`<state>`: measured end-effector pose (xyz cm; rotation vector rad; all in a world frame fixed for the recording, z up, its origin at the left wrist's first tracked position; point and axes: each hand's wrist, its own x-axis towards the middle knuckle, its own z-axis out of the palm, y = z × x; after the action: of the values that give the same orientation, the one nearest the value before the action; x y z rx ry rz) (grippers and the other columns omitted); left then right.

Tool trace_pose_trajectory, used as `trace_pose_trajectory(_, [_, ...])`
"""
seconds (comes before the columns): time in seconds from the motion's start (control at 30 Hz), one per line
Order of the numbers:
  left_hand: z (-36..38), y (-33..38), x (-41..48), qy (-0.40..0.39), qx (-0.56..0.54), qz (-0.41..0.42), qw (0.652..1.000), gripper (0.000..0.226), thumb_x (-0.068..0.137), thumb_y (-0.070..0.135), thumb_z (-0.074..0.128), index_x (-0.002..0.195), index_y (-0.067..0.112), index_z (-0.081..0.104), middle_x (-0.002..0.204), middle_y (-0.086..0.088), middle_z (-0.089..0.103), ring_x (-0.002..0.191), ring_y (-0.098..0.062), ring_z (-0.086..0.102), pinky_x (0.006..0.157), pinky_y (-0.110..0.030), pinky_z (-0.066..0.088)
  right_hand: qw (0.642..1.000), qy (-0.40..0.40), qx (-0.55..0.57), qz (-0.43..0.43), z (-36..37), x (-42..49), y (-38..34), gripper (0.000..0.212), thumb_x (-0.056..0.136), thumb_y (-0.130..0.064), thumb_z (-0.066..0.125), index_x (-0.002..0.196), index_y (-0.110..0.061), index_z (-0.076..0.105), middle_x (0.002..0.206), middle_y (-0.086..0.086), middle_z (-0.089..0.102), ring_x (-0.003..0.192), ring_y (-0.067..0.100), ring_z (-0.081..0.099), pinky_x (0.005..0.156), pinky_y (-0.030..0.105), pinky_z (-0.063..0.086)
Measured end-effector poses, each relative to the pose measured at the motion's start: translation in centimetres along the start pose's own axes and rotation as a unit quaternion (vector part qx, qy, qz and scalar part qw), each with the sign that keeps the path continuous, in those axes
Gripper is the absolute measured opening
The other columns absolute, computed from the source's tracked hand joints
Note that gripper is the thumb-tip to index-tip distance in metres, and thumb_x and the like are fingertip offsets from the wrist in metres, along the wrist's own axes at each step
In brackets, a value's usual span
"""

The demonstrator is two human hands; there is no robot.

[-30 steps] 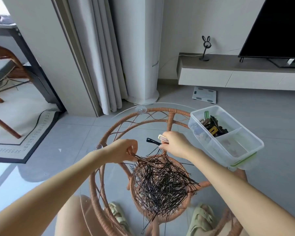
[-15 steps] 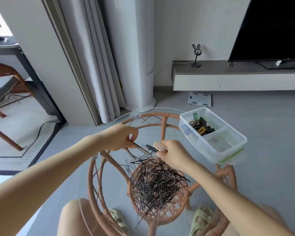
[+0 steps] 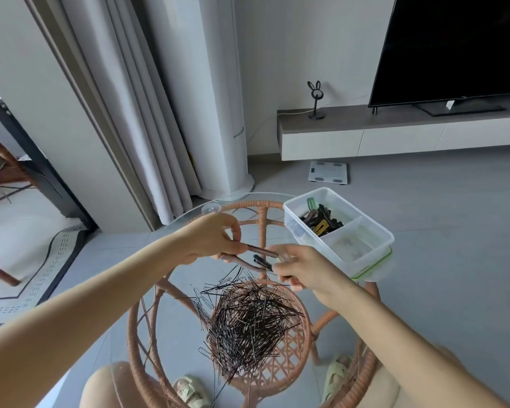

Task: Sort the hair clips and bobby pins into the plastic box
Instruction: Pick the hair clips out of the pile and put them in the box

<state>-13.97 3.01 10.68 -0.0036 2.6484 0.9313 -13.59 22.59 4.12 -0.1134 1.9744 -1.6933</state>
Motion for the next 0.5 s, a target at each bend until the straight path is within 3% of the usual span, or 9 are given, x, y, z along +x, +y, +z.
trace_pose_trajectory(0.07, [0.6, -0.5, 0.0, -0.007, -0.033, -0.018, 0.999, 0.017, 0.077, 0.024, 0.073, 0.069, 0.02, 0.058, 0.066, -0.011, 0.069, 0.057, -0.02, 0.054, 0.058, -0.026, 0.037, 0.999, -0.04, -0.017, 0.004, 0.4, -0.2, 0.1, 0.025, 0.083, -0.001, 0.058, 0.103, -0.014, 0.066, 0.068, -0.001, 0.057, 0.05, 0.004, 0.047, 0.04, 0.014, 0.032])
trace_pose_trajectory(0.17, [1.0, -1.3, -0.3, -0.015, -0.065, -0.04, 0.997, 0.018, 0.076, 0.024, 0.073, 0.068, 0.019, 0.057, 0.062, -0.009, 0.065, 0.058, -0.021, 0.046, 0.055, -0.027, 0.032, 0.993, -0.048, -0.107, -0.009, 1.1, -0.3, 0.4, 0.006, 0.084, -0.017, 0.062, 0.082, -0.012, 0.066, 0.06, -0.002, 0.056, 0.051, 0.006, 0.045, 0.048, 0.017, 0.033])
trace_pose_trajectory(0.33, [0.3, -1.8, -1.2, 0.002, -0.073, -0.056, 0.996, 0.018, 0.079, 0.023, 0.072, 0.072, 0.016, 0.057, 0.071, -0.015, 0.069, 0.06, -0.022, 0.051, 0.05, -0.023, 0.034, 0.978, -0.135, -0.16, -0.018, 1.9, -0.6, 0.8, 0.025, 0.083, -0.025, 0.066, 0.058, -0.023, 0.066, 0.068, 0.004, 0.06, 0.055, 0.007, 0.044, 0.05, 0.017, 0.034])
trace_pose_trajectory(0.4, [0.3, -2.1, -1.4, 0.004, -0.068, -0.053, 0.996, 0.019, 0.08, 0.024, 0.071, 0.072, 0.015, 0.056, 0.07, -0.014, 0.069, 0.058, -0.021, 0.051, 0.05, -0.022, 0.035, 0.975, -0.135, -0.175, -0.026, 2.2, -0.9, 0.7, 0.02, 0.083, -0.025, 0.066, 0.071, -0.011, 0.07, 0.063, 0.001, 0.056, 0.054, 0.006, 0.043, 0.052, 0.016, 0.034])
trace_pose_trajectory(0.43, [0.2, -2.3, -1.6, 0.006, -0.072, -0.053, 0.996, 0.019, 0.08, 0.025, 0.071, 0.072, 0.016, 0.056, 0.068, -0.012, 0.069, 0.055, -0.019, 0.05, 0.05, -0.022, 0.036, 0.974, -0.123, -0.189, -0.033, 2.3, -0.9, 0.7, 0.027, 0.084, -0.025, 0.065, 0.08, 0.001, 0.067, 0.059, -0.003, 0.053, 0.053, 0.005, 0.044, 0.052, 0.016, 0.035])
trace_pose_trajectory(0.5, [0.3, -2.5, -1.8, 0.01, -0.109, -0.055, 0.992, 0.019, 0.081, 0.026, 0.07, 0.072, 0.015, 0.057, 0.064, -0.006, 0.07, 0.053, -0.017, 0.049, 0.05, -0.021, 0.038, 0.973, -0.093, -0.206, -0.039, 2.3, -0.8, 0.9, 0.034, 0.084, -0.025, 0.065, 0.087, 0.01, 0.062, 0.056, -0.005, 0.05, 0.052, 0.005, 0.043, 0.053, 0.017, 0.034])
